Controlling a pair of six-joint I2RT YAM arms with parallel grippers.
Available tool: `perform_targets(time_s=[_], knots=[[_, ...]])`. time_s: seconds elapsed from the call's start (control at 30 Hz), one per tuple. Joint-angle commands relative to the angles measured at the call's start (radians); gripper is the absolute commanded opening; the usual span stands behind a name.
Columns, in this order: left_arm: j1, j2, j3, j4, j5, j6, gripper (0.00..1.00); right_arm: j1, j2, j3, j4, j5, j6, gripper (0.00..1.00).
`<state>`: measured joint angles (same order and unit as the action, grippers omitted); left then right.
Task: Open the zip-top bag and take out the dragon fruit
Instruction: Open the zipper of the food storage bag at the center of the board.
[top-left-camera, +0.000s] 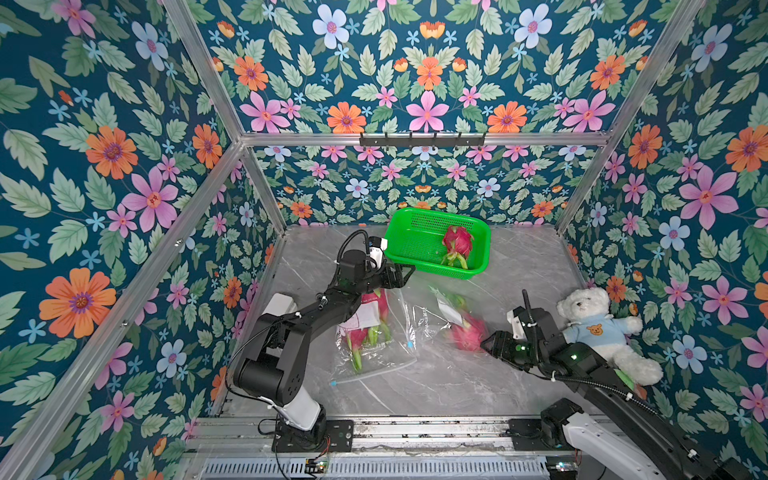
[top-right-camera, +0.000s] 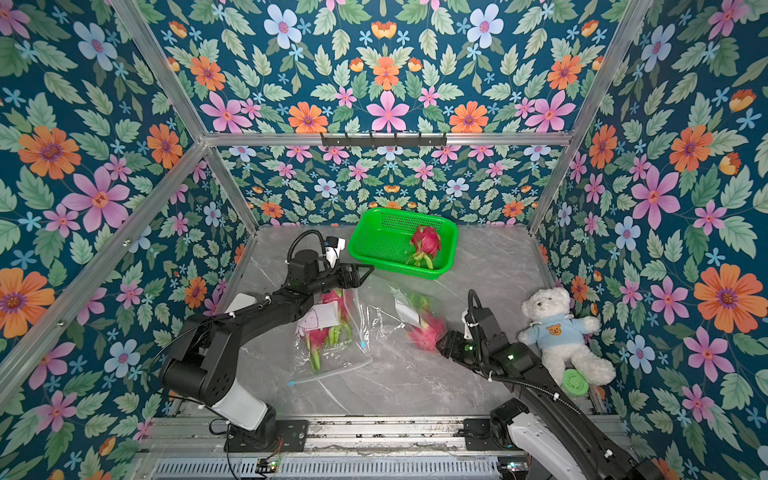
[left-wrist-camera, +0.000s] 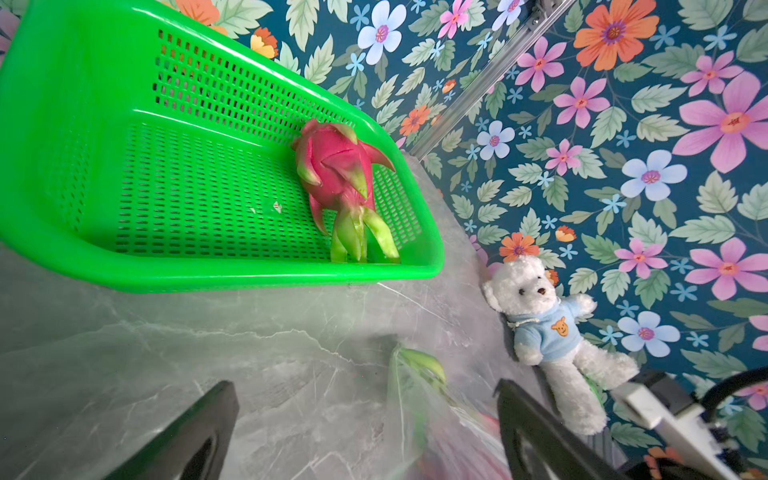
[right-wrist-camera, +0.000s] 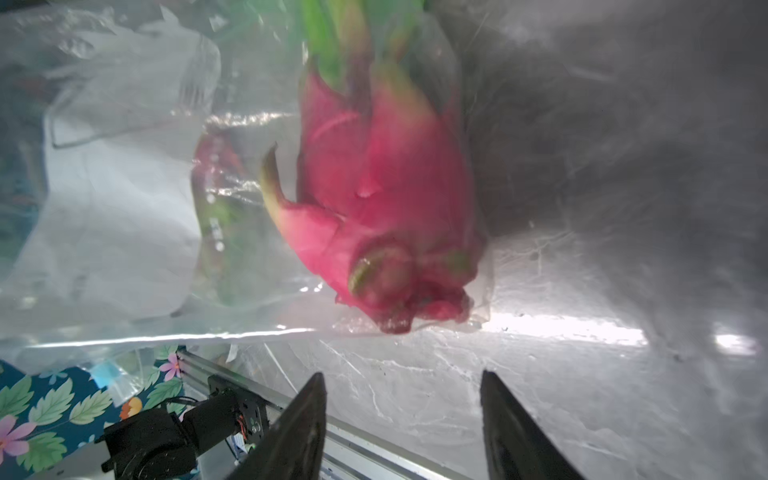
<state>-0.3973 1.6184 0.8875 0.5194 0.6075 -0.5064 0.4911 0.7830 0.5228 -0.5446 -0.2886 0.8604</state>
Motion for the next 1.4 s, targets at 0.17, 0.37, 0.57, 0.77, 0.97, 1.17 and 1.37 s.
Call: perform_targets(time_s=[0.17,0.37,0.57,0.77,0.97,1.17,1.37], knots=[[-0.028,-0.017,-0.028,0.012,0.075,-0.038,0.51,0.02,0.1,-0.139,0.376,0.053,0.196,0.6],[-0.034,-0.118,-0.115,-0.045,0.071,-0.033,0.17,-0.111,0.129,-0.19,0.453,0.112,0.223,0.57],[-0.07,-0.215,-0.186,-0.061,0.054,-0.049,0.15,-0.175,0.251,-0.115,0.549,0.078,0.102,0.55],[-0.145,-0.242,-0.228,-0.04,0.041,-0.082,0.19,-0.252,0.507,0.028,0.642,0.028,0.068,0.54],[-0.204,-0.252,-0.248,0.025,0.041,-0.15,0.34,-0.294,0.657,0.17,0.716,-0.022,-0.009,0.54],[-0.256,-0.3,-0.232,0.014,-0.024,-0.174,0.64,-0.332,0.589,0.291,0.483,-0.016,-0.12,0.54],[-0.257,-0.401,-0.167,-0.227,-0.24,0.024,0.99,-0.329,0.303,0.251,0.194,-0.007,-0.189,0.54]])
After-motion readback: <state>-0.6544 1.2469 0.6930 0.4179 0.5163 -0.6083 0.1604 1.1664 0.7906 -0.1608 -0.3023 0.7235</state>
